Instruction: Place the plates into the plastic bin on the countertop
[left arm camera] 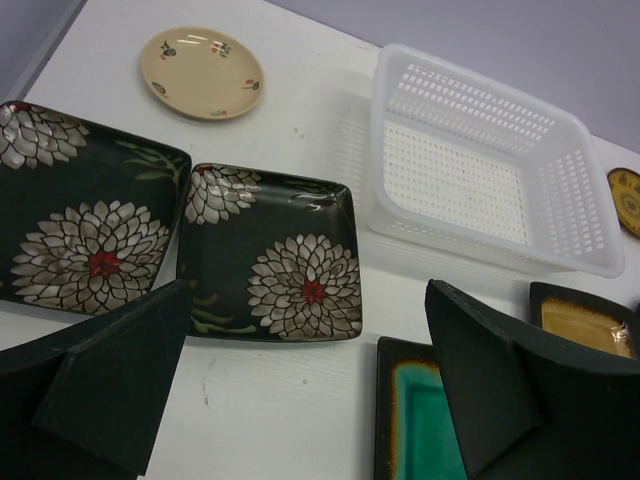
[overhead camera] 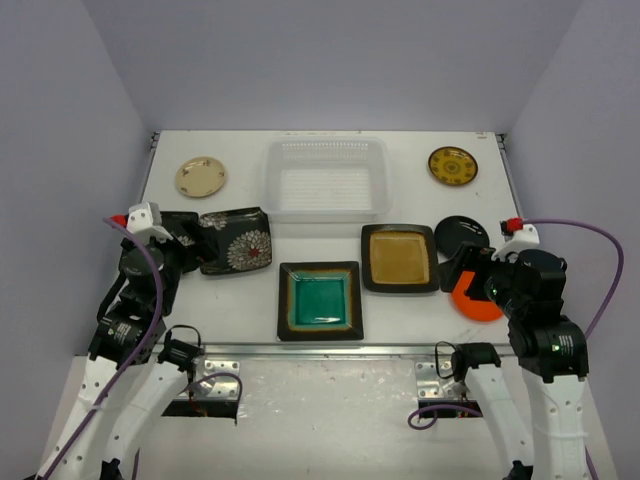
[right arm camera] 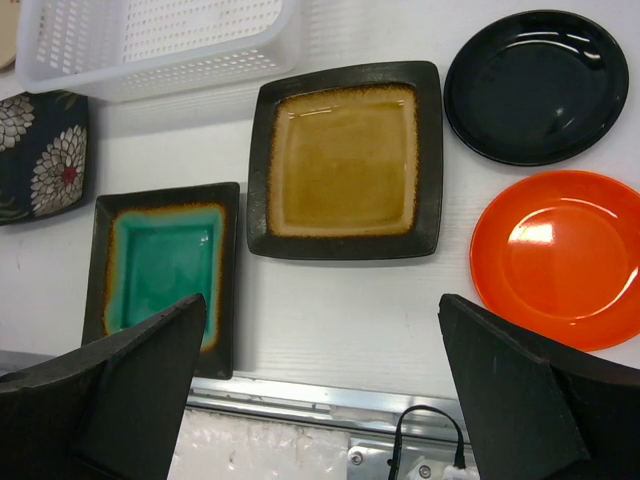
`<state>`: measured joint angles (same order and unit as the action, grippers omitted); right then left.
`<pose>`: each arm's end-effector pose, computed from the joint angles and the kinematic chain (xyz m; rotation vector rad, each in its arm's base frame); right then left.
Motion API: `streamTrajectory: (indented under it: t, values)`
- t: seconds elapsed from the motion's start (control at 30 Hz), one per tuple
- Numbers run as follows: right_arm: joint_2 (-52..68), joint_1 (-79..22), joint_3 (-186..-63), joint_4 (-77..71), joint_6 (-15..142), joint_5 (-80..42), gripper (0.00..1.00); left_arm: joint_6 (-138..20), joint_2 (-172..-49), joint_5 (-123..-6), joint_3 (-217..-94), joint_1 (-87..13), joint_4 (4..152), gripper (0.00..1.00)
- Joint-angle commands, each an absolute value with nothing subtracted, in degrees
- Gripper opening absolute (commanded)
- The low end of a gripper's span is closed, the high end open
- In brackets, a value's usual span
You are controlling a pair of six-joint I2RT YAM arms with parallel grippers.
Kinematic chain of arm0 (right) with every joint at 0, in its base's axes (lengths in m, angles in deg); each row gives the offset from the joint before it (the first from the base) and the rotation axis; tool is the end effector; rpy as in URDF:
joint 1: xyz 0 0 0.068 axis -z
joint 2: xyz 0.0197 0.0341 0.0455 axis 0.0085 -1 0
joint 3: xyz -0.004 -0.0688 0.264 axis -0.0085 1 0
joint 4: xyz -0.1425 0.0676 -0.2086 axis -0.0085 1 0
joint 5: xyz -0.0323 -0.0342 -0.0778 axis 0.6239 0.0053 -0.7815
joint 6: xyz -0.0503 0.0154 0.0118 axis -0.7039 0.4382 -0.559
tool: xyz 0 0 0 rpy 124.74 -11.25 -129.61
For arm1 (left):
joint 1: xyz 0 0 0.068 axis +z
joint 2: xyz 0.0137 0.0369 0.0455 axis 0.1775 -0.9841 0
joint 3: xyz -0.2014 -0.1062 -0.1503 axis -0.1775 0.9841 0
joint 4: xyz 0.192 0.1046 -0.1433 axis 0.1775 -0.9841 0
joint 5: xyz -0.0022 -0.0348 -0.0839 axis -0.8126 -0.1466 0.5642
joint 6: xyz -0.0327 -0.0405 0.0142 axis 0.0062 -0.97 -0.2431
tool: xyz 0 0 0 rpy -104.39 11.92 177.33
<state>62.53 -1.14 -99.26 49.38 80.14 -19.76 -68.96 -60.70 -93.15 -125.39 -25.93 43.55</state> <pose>0.0791 0.0064 0.3320 0.3233 2.0707 0.3843 0.1037 -0.0162 0.3257 -0.3301 1.8060 -0.1234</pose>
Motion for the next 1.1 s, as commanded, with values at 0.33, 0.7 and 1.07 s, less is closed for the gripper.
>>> streamTrajectory:
  t: [0.33,0.7,1.07]
  values:
    - [62.9,-1.0,-97.8,41.5,84.4,-14.2,0.99,-89.4,-69.8,-90.8,-129.6,-26.4,40.7,1.0]
    - [62.4,-1.0,-96.0,34.5,86.9,-6.3,0.99,-129.7,-70.4,-95.5,-111.1,-26.4,43.2,1.0]
    - [63.3,-1.0,-93.9,30.9,88.3,-2.2,0.99,-142.6,-82.0,-99.6,-104.1,-26.2,48.7,0.99]
